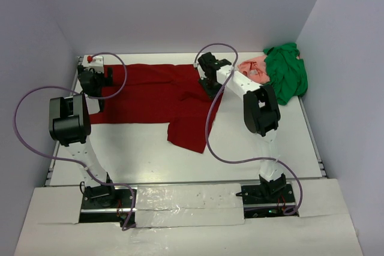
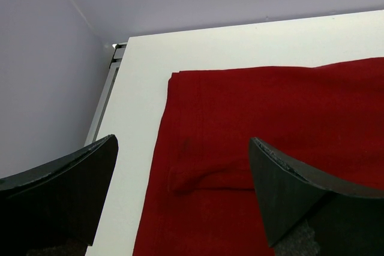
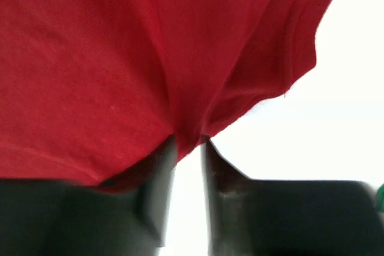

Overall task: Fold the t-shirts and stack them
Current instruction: Fold the flattened tshirt in 1/3 of the way, then grap the side of the flattened tshirt closest away from the robot with both arms

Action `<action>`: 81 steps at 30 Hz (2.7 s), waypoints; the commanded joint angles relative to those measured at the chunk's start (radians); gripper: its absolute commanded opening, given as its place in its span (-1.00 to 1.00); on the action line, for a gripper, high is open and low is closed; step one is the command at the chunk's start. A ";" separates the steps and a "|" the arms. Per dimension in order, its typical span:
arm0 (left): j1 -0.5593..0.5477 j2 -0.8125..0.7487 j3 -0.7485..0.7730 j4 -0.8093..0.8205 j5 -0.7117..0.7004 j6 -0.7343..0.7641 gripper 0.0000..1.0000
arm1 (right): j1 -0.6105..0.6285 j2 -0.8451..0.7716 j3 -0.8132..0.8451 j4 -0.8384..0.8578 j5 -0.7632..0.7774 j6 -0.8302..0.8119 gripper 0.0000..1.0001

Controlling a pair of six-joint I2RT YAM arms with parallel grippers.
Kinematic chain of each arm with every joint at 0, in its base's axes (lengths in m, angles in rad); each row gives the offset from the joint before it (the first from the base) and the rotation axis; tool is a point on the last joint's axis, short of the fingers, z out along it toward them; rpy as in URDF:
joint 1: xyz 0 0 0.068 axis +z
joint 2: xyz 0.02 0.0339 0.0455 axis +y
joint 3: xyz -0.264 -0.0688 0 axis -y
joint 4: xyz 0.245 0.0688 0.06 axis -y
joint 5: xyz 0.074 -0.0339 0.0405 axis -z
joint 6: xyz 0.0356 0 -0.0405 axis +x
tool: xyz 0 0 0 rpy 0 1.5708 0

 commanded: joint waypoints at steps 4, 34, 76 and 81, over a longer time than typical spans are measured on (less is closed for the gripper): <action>-0.008 -0.003 0.038 0.007 0.000 0.011 0.99 | 0.015 -0.036 -0.059 0.020 -0.057 -0.004 -0.03; 0.191 -0.637 -0.126 -1.125 0.158 0.107 0.99 | 0.196 -0.467 -0.463 0.046 -0.189 -0.110 0.06; 0.375 -0.321 -0.129 -0.909 0.224 0.020 0.99 | -0.031 -0.530 -0.627 0.109 -0.439 -0.215 0.04; 0.378 -0.316 -0.140 -0.856 0.231 0.017 0.98 | -0.040 -0.529 -0.632 0.107 -0.445 -0.214 0.04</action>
